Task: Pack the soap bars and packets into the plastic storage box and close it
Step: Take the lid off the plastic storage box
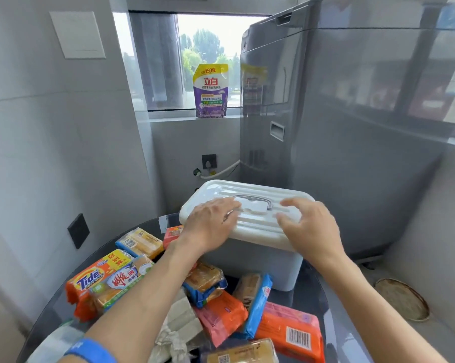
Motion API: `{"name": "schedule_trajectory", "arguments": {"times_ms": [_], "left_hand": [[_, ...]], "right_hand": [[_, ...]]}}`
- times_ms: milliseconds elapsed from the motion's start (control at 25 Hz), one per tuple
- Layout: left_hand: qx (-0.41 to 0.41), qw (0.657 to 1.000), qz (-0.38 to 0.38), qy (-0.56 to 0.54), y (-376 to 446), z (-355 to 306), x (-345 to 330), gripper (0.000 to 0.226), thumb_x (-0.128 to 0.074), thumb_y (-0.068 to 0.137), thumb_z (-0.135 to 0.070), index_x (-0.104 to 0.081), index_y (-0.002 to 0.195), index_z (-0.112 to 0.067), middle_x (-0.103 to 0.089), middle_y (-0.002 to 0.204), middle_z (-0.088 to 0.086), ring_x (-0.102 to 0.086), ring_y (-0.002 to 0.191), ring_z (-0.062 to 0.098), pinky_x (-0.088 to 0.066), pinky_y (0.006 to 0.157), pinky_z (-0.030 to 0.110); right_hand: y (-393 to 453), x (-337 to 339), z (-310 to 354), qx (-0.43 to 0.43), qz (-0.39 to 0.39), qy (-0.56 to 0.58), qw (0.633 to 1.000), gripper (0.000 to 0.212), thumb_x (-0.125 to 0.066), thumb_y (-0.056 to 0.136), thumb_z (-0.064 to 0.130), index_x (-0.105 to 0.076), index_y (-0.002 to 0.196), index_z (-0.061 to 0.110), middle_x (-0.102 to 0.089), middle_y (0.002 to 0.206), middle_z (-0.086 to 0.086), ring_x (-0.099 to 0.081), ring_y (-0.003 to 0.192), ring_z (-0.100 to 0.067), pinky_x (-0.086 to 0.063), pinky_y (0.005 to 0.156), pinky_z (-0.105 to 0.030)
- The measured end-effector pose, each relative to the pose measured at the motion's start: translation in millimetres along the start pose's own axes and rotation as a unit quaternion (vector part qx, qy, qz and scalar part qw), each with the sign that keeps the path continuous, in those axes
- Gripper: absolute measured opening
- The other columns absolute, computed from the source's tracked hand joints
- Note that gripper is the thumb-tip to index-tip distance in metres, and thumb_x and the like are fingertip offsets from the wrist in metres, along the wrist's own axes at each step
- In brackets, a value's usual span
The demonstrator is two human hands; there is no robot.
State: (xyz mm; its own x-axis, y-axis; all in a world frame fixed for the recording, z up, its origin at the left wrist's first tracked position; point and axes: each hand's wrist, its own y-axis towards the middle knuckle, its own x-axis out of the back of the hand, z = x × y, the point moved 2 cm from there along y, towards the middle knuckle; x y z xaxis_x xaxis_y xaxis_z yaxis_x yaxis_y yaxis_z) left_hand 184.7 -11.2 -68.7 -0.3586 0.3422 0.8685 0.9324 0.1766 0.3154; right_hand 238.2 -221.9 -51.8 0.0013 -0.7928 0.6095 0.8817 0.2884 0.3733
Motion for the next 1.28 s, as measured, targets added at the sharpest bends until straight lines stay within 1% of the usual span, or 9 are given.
{"name": "schedule_trajectory", "arguments": {"times_ms": [80,200,400,680,800,960,1080,1160,1280], "left_hand": [[0.004,1.000,-0.003,0.001,0,-3,-2,0.040,-0.037,0.100,-0.034,-0.058,0.135,-0.028,-0.049,0.149,-0.007,-0.042,0.136,0.014,-0.029,0.113,0.038],[0.006,1.000,-0.008,0.019,-1,-5,-6,0.042,-0.033,0.099,-0.036,-0.057,0.134,-0.032,-0.049,0.148,-0.008,-0.043,0.136,0.015,-0.029,0.113,0.041],[0.006,0.999,-0.023,0.033,0,-2,-11,0.043,-0.030,0.097,-0.036,-0.057,0.131,-0.034,-0.051,0.146,-0.009,-0.045,0.134,0.014,-0.029,0.110,0.041],[0.014,0.999,-0.036,0.037,-2,-4,-13,0.048,-0.027,0.095,-0.036,-0.057,0.133,-0.033,-0.048,0.148,-0.008,-0.041,0.137,0.014,-0.027,0.113,0.041],[0.014,0.999,-0.038,0.037,-2,-5,-12,0.043,-0.031,0.098,-0.031,-0.056,0.134,-0.033,-0.047,0.150,-0.008,-0.039,0.139,0.014,-0.026,0.114,0.041],[0.027,0.998,-0.037,0.033,-2,-7,-9,0.041,-0.036,0.099,-0.033,-0.053,0.137,-0.031,-0.045,0.152,-0.004,-0.036,0.140,0.015,-0.019,0.117,0.043],[0.160,0.979,-0.111,0.067,-8,9,-1,0.059,-0.046,0.091,-0.053,-0.043,0.143,-0.026,-0.040,0.153,0.005,-0.032,0.141,0.026,-0.014,0.117,0.052],[0.257,0.959,-0.119,0.005,-14,25,4,0.070,-0.049,0.086,-0.062,-0.040,0.143,-0.022,-0.045,0.144,0.011,-0.039,0.131,0.032,-0.031,0.108,0.050],[0.271,0.952,-0.097,-0.101,-18,32,2,0.070,-0.052,0.086,-0.063,-0.040,0.139,-0.019,-0.051,0.130,0.013,-0.045,0.117,0.033,-0.041,0.090,0.043]], "right_hand": [[3,13,-23,-0.083,-0.056,-0.137,0.985,0.034,-0.060,0.089,0.035,-0.060,0.121,0.021,-0.063,0.122,0.000,-0.056,0.104,-0.031,-0.042,0.077,-0.037],[9,10,-37,-0.122,-0.092,-0.119,0.981,0.039,-0.061,0.088,0.043,-0.053,0.114,0.016,-0.054,0.113,-0.005,-0.050,0.083,-0.031,-0.036,0.068,-0.037],[14,12,-66,-0.257,0.002,0.105,0.961,0.043,-0.059,0.085,0.051,-0.048,0.068,0.012,-0.057,0.063,-0.005,-0.052,0.056,-0.027,-0.045,0.060,-0.037],[11,-3,-84,-0.291,-0.061,0.224,0.928,0.042,-0.045,0.099,0.029,-0.044,0.062,0.011,-0.051,0.056,-0.008,-0.047,0.047,-0.024,-0.044,0.051,-0.030],[6,-6,-88,-0.280,-0.055,0.125,0.950,0.037,-0.037,0.100,0.037,-0.060,0.099,0.008,-0.068,0.095,-0.014,-0.063,0.082,-0.034,-0.047,0.075,-0.040],[9,8,-65,-0.152,-0.074,-0.008,0.986,0.054,-0.039,0.095,0.050,-0.046,0.138,0.018,-0.055,0.141,-0.002,-0.047,0.125,-0.030,-0.037,0.088,-0.043],[8,4,-61,-0.185,0.004,-0.059,0.981,0.059,-0.048,0.089,0.057,-0.052,0.122,0.009,-0.060,0.120,-0.008,-0.052,0.111,-0.032,-0.037,0.078,-0.040],[11,3,-61,-0.205,0.036,0.002,0.978,0.050,-0.051,0.089,0.055,-0.057,0.103,0.008,-0.062,0.101,-0.005,-0.058,0.094,-0.030,-0.045,0.078,-0.042],[10,1,-58,-0.204,0.035,0.070,0.976,0.040,-0.054,0.090,0.048,-0.058,0.094,0.008,-0.064,0.097,-0.006,-0.059,0.090,-0.030,-0.047,0.078,-0.042]]}}
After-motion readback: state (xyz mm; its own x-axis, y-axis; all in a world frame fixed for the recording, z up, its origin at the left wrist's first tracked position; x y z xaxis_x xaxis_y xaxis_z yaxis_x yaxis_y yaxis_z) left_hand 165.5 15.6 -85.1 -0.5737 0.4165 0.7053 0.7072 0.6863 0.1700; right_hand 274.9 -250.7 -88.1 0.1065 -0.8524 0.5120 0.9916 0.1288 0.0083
